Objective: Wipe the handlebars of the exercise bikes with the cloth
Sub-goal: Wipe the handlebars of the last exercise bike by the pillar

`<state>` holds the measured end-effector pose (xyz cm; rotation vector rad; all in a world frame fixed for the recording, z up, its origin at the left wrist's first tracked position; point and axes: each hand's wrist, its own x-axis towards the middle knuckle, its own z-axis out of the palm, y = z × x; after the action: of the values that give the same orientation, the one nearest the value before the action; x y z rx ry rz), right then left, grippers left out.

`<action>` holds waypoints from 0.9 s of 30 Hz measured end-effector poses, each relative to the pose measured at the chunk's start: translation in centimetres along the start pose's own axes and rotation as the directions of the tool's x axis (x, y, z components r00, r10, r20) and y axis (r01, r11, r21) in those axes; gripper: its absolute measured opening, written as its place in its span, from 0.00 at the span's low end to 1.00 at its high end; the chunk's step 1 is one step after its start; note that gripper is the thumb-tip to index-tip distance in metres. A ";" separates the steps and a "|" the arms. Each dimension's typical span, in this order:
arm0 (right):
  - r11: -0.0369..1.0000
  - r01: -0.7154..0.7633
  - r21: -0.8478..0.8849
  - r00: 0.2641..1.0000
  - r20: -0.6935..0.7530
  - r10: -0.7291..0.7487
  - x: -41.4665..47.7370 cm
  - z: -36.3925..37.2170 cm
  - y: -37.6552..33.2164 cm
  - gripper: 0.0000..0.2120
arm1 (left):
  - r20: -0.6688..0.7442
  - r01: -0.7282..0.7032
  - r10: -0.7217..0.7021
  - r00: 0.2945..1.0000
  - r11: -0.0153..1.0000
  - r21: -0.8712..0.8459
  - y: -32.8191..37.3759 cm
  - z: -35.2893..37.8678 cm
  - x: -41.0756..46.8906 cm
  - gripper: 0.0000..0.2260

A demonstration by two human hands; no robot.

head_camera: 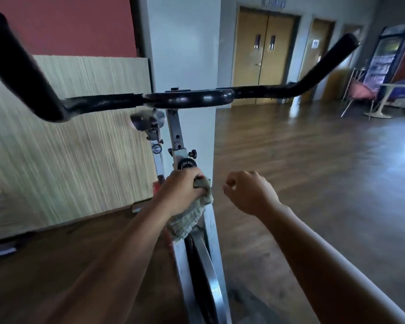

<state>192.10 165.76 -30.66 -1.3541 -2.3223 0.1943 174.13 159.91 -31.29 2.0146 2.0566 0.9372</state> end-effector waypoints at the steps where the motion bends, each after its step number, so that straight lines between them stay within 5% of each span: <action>1: 1.000 -0.020 -0.005 0.999 0.029 0.020 -0.2 -0.7 0.0 0.08 | 0.027 0.024 -0.024 0.999 1.000 -0.002 0.6 -0.1 0.3 0.09; 11: 0.977 -0.197 -0.085 0.955 0.210 0.211 -3.7 -13.0 -0.9 0.11 | 0.170 0.281 -0.266 0.949 0.957 -0.070 10.8 -4.3 -0.4 0.09; 21: 0.949 -0.315 -0.009 0.940 0.136 0.314 -7.3 -27.0 -2.7 0.10 | 0.248 0.214 -0.178 0.952 0.969 -0.127 22.6 -12.6 -1.0 0.09; 27: 0.947 -0.307 0.094 0.951 0.008 0.308 -6.4 -32.6 -2.0 0.09 | 0.145 0.144 -0.114 0.983 0.965 -0.217 27.0 -16.6 1.6 0.11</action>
<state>207.57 156.05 -2.88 -1.6590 -2.0559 0.3895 189.27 153.73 -4.04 1.7553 1.8901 0.9405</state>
